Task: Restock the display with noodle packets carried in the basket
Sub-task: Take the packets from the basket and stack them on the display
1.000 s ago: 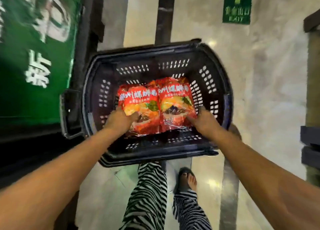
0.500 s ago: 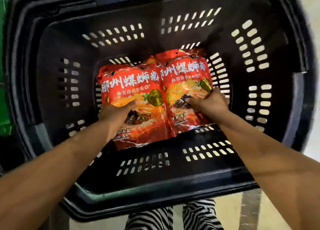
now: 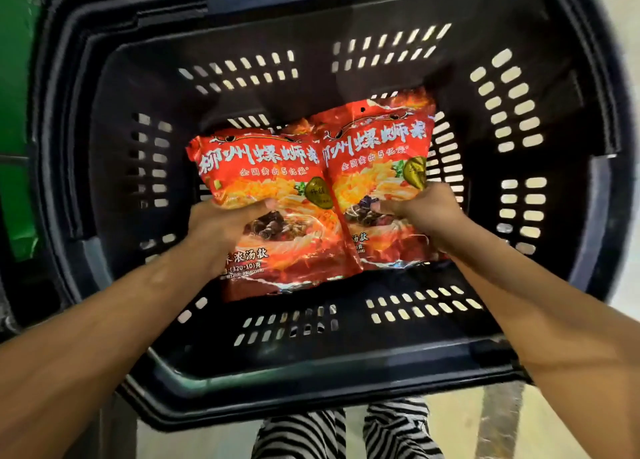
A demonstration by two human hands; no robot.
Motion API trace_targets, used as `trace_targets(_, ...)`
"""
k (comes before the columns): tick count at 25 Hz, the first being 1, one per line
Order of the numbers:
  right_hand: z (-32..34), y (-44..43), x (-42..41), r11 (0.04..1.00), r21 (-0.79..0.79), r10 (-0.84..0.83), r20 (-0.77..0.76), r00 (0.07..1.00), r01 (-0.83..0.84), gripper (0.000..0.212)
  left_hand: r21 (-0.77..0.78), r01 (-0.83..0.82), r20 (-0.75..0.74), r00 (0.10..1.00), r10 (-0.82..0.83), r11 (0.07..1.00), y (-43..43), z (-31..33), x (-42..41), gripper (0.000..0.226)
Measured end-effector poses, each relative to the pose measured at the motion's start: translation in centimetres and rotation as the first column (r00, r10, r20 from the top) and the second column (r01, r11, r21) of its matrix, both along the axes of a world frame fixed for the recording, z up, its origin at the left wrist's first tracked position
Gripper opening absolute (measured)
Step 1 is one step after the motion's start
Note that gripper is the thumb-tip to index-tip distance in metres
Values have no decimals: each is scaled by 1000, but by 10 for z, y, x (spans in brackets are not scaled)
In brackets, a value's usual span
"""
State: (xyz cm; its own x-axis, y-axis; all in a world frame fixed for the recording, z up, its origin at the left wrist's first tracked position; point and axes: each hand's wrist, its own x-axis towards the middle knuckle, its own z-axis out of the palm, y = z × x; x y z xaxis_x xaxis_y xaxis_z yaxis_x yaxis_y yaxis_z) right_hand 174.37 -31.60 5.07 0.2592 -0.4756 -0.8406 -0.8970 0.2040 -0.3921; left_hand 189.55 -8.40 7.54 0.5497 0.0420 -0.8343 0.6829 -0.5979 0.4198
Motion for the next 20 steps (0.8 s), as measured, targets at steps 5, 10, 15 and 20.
trace_targets(5, 71, -1, -3, 995, 97, -12, 174, 985, -5, 22, -166, -35, 23, 999, 39, 986, 4, 78, -7, 40)
trace_targets(10, 180, -4, -10, 994, 78, 45, 375, 926, -80, 21, -275, -152, 76, 981, 179, 949, 21, 200, -42, 38)
trace_targets(15, 324, 1, -12, 983, -19, 166, 522, 836, -184, 27, -425, -261, 145, 925, 350, 867, 56, 349, -95, 68)
trace_targets(20, 465, 47, -31, 961, -5, 212, 660, 721, -278, 49, -587, -428, 135, 785, 605, 687, 120, 481, -161, 90)
